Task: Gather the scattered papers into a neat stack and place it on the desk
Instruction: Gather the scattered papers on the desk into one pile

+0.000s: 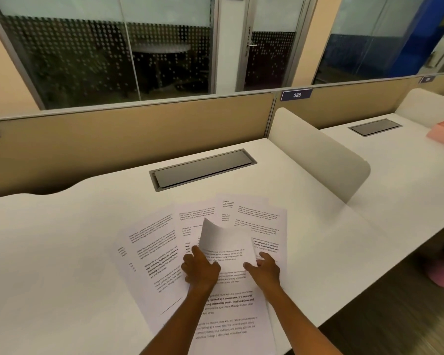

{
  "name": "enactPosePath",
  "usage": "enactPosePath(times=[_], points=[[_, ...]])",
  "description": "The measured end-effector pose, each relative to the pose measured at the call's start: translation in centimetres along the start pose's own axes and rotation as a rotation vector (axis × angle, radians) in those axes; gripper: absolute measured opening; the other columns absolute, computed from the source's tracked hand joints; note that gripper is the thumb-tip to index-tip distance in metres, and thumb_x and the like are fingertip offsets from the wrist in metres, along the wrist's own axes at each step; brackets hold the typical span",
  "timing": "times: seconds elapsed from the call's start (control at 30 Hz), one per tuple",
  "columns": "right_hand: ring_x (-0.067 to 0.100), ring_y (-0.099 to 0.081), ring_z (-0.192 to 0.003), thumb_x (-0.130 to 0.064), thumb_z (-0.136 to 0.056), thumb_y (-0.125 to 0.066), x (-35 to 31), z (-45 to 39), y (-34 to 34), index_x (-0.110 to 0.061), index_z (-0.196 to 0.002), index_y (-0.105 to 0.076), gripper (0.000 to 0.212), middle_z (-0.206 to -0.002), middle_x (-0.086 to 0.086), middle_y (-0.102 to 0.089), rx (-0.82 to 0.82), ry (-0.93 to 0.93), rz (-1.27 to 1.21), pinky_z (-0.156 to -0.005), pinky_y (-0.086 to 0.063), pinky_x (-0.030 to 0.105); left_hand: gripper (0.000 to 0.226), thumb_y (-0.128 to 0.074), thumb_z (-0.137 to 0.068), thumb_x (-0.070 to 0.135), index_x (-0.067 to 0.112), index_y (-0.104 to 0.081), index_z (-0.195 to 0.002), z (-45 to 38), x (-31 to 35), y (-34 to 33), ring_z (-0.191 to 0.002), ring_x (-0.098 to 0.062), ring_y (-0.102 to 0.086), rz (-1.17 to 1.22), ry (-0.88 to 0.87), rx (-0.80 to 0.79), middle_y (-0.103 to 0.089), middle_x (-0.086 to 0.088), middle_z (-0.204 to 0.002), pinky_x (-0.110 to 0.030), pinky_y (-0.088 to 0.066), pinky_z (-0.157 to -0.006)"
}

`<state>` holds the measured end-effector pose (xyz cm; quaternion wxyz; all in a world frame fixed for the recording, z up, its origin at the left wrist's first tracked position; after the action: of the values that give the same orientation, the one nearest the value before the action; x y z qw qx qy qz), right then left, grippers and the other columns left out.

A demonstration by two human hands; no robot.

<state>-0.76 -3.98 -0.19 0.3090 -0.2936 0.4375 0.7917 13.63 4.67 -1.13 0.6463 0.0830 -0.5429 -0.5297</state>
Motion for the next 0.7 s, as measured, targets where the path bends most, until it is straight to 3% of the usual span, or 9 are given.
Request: enactPosePath(times=[0.17, 0.37, 0.43, 0.5, 0.57, 0.63, 0.7], points=[[0.028, -0.055, -0.125, -0.031, -0.080, -0.075, -0.4, -0.6, 0.0, -0.010, -0.143, -0.038, 0.076, -0.138, 0.013, -0.055, -0.038, -0.025, -0.001, -0.102, -0.045, 0.035, 0.078, -0.070, -0.080, 0.029, 0.011, -0.025, -0.141, -1.0, -0.5, 0.6, -0.120, -0.035, -0.048, -0.011, -0.038, 0.004, -0.046, -0.018, -0.131, -0.044, -0.046, -0.100], [0.027, -0.061, -0.118, -0.036, -0.077, -0.076, -0.9, -1.3, -0.9, -0.010, -0.141, -0.042, 0.077, -0.139, 0.010, -0.054, -0.104, -0.048, -0.052, -0.093, -0.051, 0.033, 0.060, -0.073, -0.076, 0.020, 0.013, -0.036, -0.124, -1.9, -0.8, 1.4, -0.095, -0.028, -0.060, 0.188, -0.011, -0.006, -0.056, -0.012, -0.114, -0.042, -0.058, -0.079], [0.024, -0.066, -0.107, -0.037, -0.075, -0.078, -0.7, -1.6, -1.3, -0.011, -0.137, -0.048, 0.073, -0.134, 0.008, -0.060, -0.137, -0.065, -0.084, -0.084, -0.057, 0.030, 0.055, -0.072, -0.078, 0.017, 0.012, -0.038, -0.122, -2.0, -0.6, 1.5, -0.088, -0.025, -0.061, 0.225, 0.005, -0.012, -0.059, -0.007, -0.107, -0.039, -0.059, -0.074], [0.019, -0.066, -0.091, -0.033, -0.077, -0.077, -0.8, -1.4, -1.6, -0.010, -0.125, -0.060, 0.056, -0.121, 0.007, -0.068, -0.139, -0.049, -0.070, -0.071, -0.057, 0.024, 0.054, -0.070, -0.080, 0.014, 0.011, -0.039, -0.124, -2.0, -0.7, 1.4, -0.089, -0.026, -0.062, 0.231, 0.015, -0.012, -0.057, -0.005, -0.104, -0.037, -0.059, -0.073], [0.021, -0.061, -0.096, -0.036, -0.078, -0.075, -0.8, -1.5, -1.7, -0.012, -0.119, -0.063, 0.050, -0.120, 0.008, -0.064, -0.081, -0.011, 0.094, -0.080, -0.057, 0.030, 0.054, -0.069, -0.079, 0.011, 0.011, -0.040, -0.124, -2.1, -0.7, 1.2, -0.094, -0.029, -0.063, 0.211, 0.017, -0.008, -0.060, -0.008, -0.108, -0.040, -0.059, -0.076], [0.028, -0.051, -0.116, -0.046, -0.078, -0.071, -1.0, -1.3, -1.6, -0.014, -0.123, -0.059, 0.057, -0.129, 0.009, -0.049, -0.020, 0.010, 0.346, -0.094, -0.050, 0.036, 0.051, -0.067, -0.079, 0.007, 0.009, -0.042, -0.123, -2.2, -0.8, 1.0, -0.091, -0.027, -0.062, 0.189, 0.009, 0.009, -0.062, -0.012, -0.112, -0.042, -0.059, -0.079], [0.030, -0.042, -0.125, -0.050, -0.079, -0.067, -1.1, -1.2, -1.5, -0.015, -0.127, -0.054, 0.060, -0.135, 0.009, -0.040, 0.008, 0.029, 0.450, -0.098, -0.045, 0.037, 0.049, -0.065, -0.080, 0.005, 0.007, -0.043, -0.123, -2.3, -1.0, 0.8, -0.093, -0.028, -0.062, 0.159, 0.004, 0.021, -0.062, -0.014, -0.113, -0.041, -0.058, -0.080]])
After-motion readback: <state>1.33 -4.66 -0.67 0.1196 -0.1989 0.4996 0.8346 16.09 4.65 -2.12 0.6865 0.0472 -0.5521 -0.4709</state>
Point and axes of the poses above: each hand's wrist, its own z-axis away from the middle knuckle, its own y-axis out of the back of the hand, x = y × z, the point moved 2 cm from there along -z, towards the middle knuckle
